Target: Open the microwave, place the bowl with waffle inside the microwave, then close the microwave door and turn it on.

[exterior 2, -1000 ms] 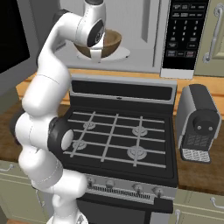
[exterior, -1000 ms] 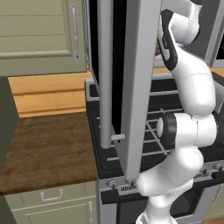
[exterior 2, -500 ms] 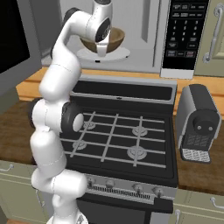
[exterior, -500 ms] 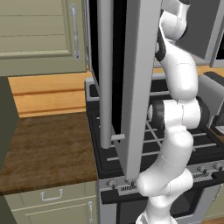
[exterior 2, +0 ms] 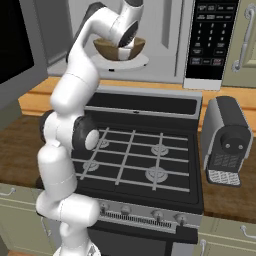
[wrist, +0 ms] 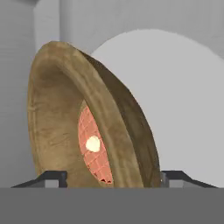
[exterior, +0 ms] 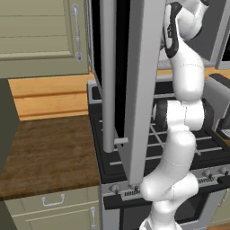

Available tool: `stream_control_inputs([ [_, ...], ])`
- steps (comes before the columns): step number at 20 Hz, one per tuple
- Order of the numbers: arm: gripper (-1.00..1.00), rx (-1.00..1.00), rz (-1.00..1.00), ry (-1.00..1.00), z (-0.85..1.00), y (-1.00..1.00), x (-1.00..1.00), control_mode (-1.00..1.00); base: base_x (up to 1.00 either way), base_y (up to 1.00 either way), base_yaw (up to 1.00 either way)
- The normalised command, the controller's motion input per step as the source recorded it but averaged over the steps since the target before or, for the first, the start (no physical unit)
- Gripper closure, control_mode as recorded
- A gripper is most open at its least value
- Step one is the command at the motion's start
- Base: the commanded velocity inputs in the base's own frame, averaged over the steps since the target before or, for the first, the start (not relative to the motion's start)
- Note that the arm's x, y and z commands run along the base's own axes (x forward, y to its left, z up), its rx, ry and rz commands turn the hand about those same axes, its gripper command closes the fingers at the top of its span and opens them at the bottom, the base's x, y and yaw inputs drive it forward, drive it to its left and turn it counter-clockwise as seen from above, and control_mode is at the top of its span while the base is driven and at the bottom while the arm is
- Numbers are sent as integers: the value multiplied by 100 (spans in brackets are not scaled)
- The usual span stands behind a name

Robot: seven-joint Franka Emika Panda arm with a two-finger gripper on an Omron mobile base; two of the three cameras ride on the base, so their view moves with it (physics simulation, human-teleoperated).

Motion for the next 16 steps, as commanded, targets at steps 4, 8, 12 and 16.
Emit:
stream_control_inputs([
  [4,-100,14,0,-51,-40,-3,-43,-100,0,0,0],
  [8,-100,8,0,-56,-40,1,-89,-100,0,0,0],
  [12,-100,0,0,-47,-32,23,-100,-100,0,0,0],
  [16,-100,-8,0,-38,10,23,-100,-100,0,0,0],
])
